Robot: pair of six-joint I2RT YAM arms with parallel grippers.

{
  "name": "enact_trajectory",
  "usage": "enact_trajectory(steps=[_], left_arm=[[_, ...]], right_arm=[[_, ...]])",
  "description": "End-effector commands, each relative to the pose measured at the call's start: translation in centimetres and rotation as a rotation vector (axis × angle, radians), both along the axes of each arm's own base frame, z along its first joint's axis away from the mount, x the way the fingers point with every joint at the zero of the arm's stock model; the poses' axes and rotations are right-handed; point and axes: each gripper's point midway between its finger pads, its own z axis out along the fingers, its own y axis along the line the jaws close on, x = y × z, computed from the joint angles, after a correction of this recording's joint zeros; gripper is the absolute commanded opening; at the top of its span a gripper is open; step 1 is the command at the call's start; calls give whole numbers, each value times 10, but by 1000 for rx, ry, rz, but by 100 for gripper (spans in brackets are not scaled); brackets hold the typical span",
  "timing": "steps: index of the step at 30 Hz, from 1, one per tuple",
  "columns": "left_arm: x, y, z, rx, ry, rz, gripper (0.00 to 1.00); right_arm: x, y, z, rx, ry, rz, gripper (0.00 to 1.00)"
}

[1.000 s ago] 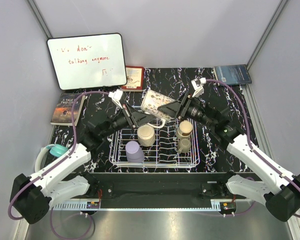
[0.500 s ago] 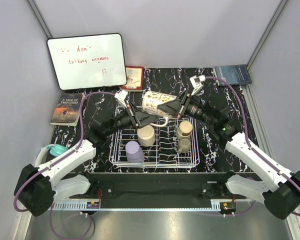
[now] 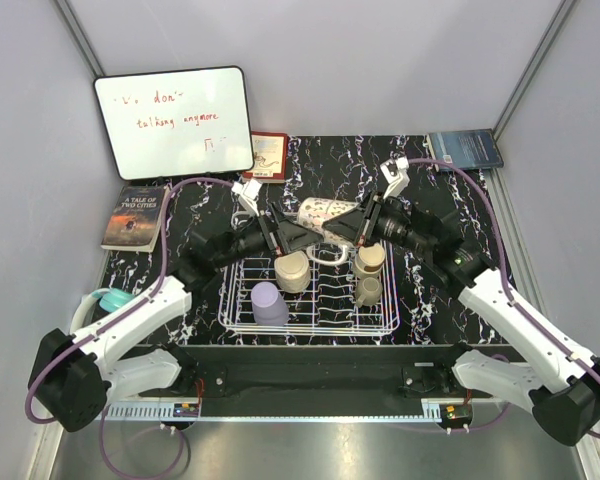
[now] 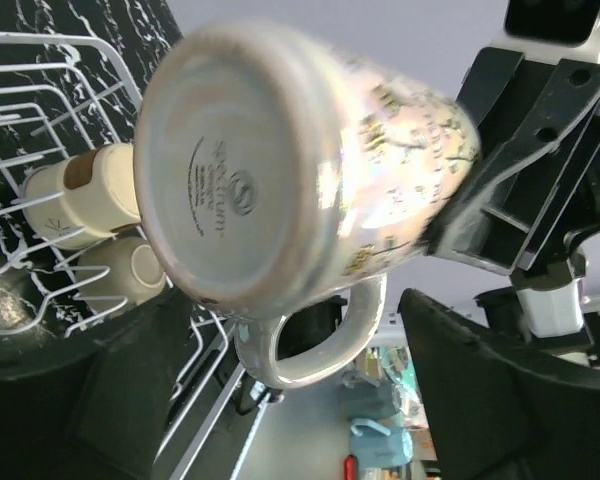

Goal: Unload the cups from the dish rack

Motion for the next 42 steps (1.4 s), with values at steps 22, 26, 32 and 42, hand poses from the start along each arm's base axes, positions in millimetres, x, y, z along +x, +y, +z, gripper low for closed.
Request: enact_trajectory(steps=[22,26,32,42], left_arm=[[55,134,-67,763,296,634,99],[57,137,-60,908,309,578,99],[54,145,-68,961,298,575,99],[52,142,-97,1044,333,491,99]], right_arm=[[109,-180,-9,-517,159,-835,0],[146,-214,-28,-609,251,-972,0],[197,-260,-49,-686,358,-1154,0],[254,-337,-106,-691,643,-1299,0]])
